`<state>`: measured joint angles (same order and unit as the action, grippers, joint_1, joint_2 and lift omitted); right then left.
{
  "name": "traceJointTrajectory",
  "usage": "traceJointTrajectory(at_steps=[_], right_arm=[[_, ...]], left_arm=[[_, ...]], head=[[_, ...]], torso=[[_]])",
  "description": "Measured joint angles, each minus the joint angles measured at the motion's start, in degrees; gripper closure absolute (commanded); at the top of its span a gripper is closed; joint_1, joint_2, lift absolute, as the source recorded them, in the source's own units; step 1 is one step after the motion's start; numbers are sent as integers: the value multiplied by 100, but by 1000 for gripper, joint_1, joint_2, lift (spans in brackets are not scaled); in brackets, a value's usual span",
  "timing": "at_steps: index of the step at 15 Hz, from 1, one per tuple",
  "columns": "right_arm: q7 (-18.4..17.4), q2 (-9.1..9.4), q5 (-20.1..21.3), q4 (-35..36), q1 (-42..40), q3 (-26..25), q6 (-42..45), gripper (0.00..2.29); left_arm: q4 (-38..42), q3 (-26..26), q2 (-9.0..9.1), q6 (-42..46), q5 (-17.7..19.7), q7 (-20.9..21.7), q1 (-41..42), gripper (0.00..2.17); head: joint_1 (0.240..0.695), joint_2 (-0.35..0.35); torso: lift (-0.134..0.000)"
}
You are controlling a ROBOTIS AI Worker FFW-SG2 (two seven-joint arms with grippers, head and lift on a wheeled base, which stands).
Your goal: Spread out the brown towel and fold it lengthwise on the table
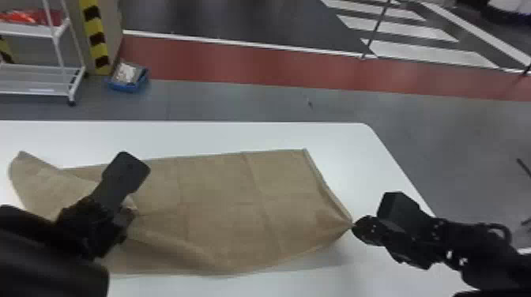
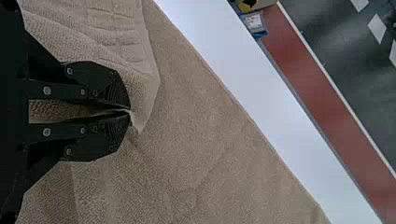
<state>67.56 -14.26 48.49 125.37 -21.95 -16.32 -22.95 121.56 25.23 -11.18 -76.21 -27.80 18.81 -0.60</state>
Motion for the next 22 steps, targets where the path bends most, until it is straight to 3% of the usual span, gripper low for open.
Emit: traceJointTrajectory(at_steps=[1, 2, 8, 13, 17, 22], right_arm=[[-4, -8, -19, 21, 0, -32, -3, 1555], [-5, -17, -37, 45, 1, -57, -9, 1555], [50, -31, -69, 194, 37, -69, -67, 1555], [98, -109, -133, 358, -53, -200, -148, 1555], [114, -176, -187, 374, -70, -262, -312, 1555], [155, -129, -191, 433, -184, -334, -477, 1555]], left_arm=[[352, -255, -10, 39, 165, -127, 218, 1561], [707, -562, -18, 81, 368, -291, 465, 1669], [2096, -2134, -33, 168, 1804, -1342, 1927, 1679], [2337, -3291, -4, 531, 2880, -1589, 2633, 1679], [2629, -3875, 107, 630, 3270, -1655, 3061, 1679], [2623, -4081, 188, 646, 3495, -1956, 3175, 1683]], head=[[695, -231], [695, -219], [695, -120], [695, -68], [695, -46], [695, -33]], torso=[[-125], [-125], [-125], [-125], [-125], [-125]])
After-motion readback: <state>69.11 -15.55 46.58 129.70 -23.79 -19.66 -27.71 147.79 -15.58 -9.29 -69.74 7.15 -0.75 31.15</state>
